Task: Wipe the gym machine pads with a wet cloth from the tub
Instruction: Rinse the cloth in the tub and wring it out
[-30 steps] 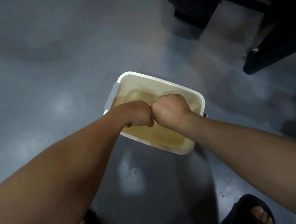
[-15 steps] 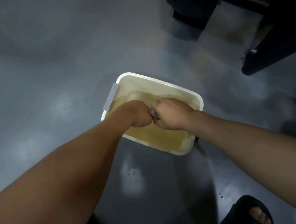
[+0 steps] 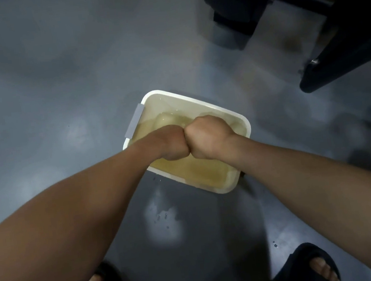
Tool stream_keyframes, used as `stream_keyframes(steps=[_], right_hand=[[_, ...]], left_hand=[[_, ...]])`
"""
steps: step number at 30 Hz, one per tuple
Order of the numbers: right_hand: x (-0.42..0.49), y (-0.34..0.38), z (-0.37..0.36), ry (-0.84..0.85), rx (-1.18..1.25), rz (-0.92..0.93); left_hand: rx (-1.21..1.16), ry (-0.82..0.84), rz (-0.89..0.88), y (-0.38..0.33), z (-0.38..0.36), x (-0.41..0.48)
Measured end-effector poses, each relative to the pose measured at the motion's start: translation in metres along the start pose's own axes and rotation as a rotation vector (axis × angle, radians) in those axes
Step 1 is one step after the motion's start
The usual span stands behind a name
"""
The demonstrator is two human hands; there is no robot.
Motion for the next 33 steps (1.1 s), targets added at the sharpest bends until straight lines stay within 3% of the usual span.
stream_keyframes(steps=[6,10,13,17,21,26,29,33], right_hand=[[-0.002,-0.008,-0.015,0.132,0.333,-0.182],[-0.006,-0.01,-0.032,0.389,0.553,-0.177],[-0.002,-0.011,-0.03,0.151,0.445,-0.075],[-0.01,0.0,-0.025,-0.265,0.176,0.137],[-0.015,0.0,-0.019,-0.511,0.176,0.187],[-0.014,-0.002,-0.011,-0.527,0.098,0.288],[-0.01,-0.001,-0.011,-0.392,-0.009,0.267],[-0.003,-0.009,-0.006,-0.059,-0.002,-0.003]], left_hand=[[0.316,-0.337,-0.078,-0.01,0.001,-0.007],[0.461,-0.386,-0.2,-0.012,-0.008,-0.009],[0.313,-0.255,-0.113,-0.001,-0.006,-0.005],[0.007,0.18,0.114,0.022,-0.007,0.0],[-0.335,0.344,0.144,0.026,0.0,-0.001],[-0.516,0.497,0.141,0.013,-0.001,-0.01],[-0.247,0.316,0.11,0.007,0.003,-0.006],[0.14,-0.077,-0.045,-0.012,0.005,-0.004]])
Point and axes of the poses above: each hand's wrist, its own x-axis towards the middle knuckle, its own z-axis out of the back of the hand, y = z × x, the point moved 5 cm from there along x, towards the middle knuckle, and after that the axes turned 10 degrees about -y, right-handed, at the moved point
